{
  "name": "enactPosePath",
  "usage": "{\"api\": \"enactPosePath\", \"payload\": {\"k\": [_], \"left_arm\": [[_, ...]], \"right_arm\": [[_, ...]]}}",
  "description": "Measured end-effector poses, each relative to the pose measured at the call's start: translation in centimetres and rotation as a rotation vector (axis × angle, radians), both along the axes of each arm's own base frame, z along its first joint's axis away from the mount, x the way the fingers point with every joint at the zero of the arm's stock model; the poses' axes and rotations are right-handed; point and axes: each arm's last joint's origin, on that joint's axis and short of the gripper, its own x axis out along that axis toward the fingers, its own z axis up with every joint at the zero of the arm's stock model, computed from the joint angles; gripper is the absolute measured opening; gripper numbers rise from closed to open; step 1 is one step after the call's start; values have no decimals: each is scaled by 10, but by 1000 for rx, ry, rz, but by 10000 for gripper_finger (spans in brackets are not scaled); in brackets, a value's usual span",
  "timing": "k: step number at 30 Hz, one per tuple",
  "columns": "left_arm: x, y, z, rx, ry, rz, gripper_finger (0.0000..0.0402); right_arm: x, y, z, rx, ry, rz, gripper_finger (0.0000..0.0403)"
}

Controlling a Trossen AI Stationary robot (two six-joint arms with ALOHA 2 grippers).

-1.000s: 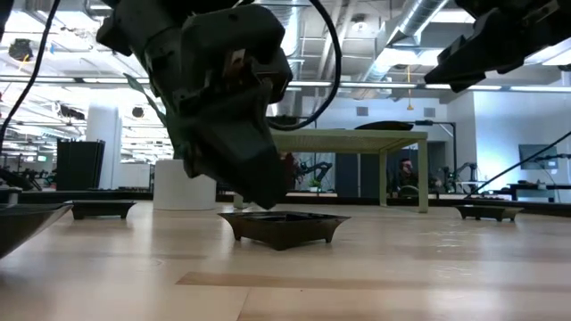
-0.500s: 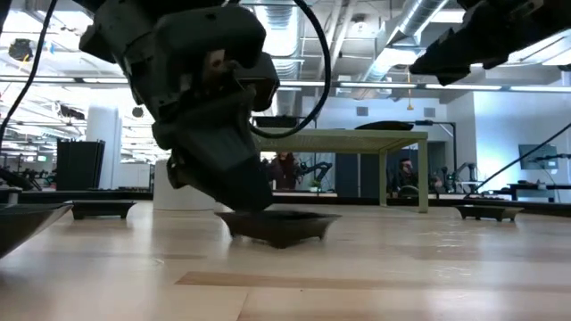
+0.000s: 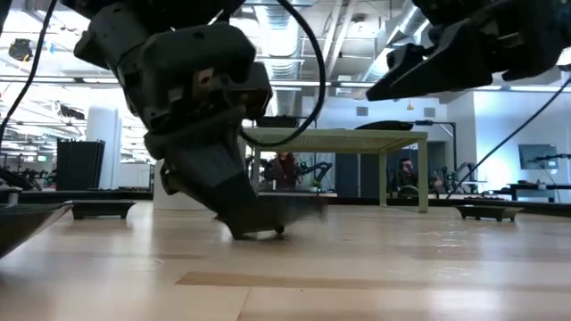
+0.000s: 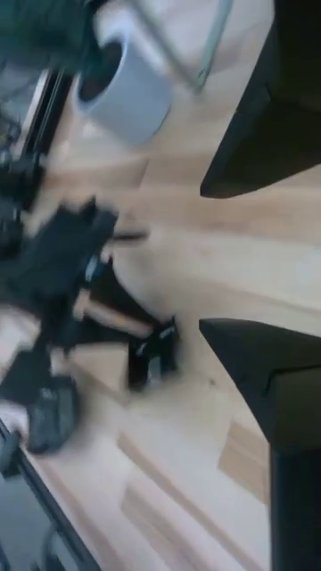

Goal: Pick & Place Mini shaped plates
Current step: Stack the square plate on top of the other square plate on the shelf

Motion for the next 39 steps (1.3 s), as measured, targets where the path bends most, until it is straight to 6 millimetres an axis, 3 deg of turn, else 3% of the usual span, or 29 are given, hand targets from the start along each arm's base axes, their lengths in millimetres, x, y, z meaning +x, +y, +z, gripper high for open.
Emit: {"api": "enactPosePath", "payload": {"k": [8,13,17,23,27,34,39], "left_arm": [[3,1,2,18,-55,-42,9],[5,3,3,22,-73,-43,8],[5,3,3,22,-75,-43,6],[7,8,2,3,-69,0,6],[8,11,2,-16,-66,37,6],[8,11,2,-28,-69,48,5],[8,11,2,-29,-71,52,8]], "right_arm": [[31,26,-22,-70,106,161,223],[57,45,-25,-100,110,212,201],[75,62,-27,-29,120,264,183],[88,82,-59,-89,191,312,157],[96,82,-75,-167,218,259,147],[101,80,-80,-216,223,225,131],[101,79,-80,-240,225,193,95]]}}
